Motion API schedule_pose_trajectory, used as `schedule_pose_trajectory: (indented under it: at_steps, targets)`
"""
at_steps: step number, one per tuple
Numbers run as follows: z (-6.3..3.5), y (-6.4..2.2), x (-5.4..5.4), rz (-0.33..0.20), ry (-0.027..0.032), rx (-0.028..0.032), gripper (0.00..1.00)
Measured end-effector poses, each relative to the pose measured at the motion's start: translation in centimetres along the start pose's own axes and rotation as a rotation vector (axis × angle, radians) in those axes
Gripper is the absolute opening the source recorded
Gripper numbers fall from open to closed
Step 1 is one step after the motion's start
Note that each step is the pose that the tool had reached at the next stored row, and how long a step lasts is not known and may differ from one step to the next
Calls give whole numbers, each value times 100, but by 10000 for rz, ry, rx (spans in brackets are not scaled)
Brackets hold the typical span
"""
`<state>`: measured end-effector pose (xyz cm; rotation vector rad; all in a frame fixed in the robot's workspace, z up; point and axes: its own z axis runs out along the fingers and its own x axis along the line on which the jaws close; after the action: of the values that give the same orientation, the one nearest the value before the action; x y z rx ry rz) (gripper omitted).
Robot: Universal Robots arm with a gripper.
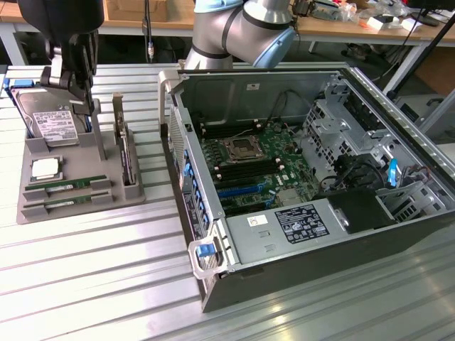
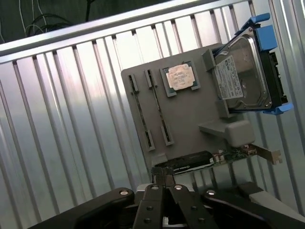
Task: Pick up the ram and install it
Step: 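Pick up the ram and move it above insertion slot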
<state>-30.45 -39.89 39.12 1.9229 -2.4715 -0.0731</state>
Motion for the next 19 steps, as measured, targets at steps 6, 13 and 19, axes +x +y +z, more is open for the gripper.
schedule_pose_trajectory:
  at_steps: [6, 13, 19]
  targets:
    - [8, -1, 0, -799, 41, -16, 11]
    - [11, -1, 0, -1390, 70, -27, 11]
    - [11, 0, 0, -1390, 70, -28, 36]
